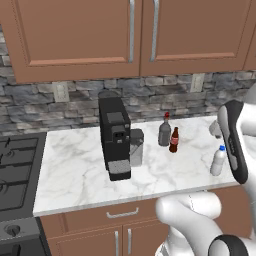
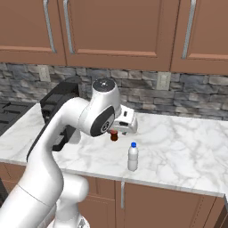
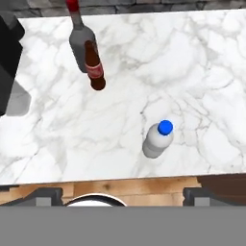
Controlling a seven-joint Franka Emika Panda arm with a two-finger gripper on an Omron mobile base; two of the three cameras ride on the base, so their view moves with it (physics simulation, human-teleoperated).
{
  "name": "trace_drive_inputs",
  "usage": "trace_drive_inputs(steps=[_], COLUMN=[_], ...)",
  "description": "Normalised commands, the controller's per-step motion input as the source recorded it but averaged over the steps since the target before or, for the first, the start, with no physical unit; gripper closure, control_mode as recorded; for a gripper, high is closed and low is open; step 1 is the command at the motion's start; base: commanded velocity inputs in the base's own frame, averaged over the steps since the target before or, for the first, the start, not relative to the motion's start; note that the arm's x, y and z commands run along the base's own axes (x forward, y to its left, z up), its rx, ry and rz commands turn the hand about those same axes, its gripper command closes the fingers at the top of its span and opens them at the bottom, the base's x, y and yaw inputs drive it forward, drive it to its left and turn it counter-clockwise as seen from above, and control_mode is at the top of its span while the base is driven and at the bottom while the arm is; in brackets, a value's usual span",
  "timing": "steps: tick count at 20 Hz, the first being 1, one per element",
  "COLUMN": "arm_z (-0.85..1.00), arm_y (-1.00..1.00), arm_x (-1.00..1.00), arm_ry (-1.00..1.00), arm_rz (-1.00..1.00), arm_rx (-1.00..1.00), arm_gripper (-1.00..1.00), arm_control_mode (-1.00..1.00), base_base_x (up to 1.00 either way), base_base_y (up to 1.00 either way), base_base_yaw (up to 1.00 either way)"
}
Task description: Move the drinks to the dining counter.
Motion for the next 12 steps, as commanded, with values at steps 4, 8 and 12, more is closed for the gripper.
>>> trace_drive_inputs(steps=[4,8,12], arm_z=[-0.38,-0.54,-0.54], arm_y=[-0.55,-0.46,-0.43], arm_x=[0.0,0.0,0.09], arm_ry=[0.0,-0.07,-0.02], arm_rz=[-0.12,-0.1,-0.07], arm_rx=[0.0,0.0,0.0], arm_gripper=[-1.0,-1.0,-1.0], arm_control_mode=[-1.0,-1.0,-1.0], base_base_x=[0.0,0.0,0.0], base_base_y=[0.0,0.0,0.0], base_base_yaw=[0.0,0.0,0.0])
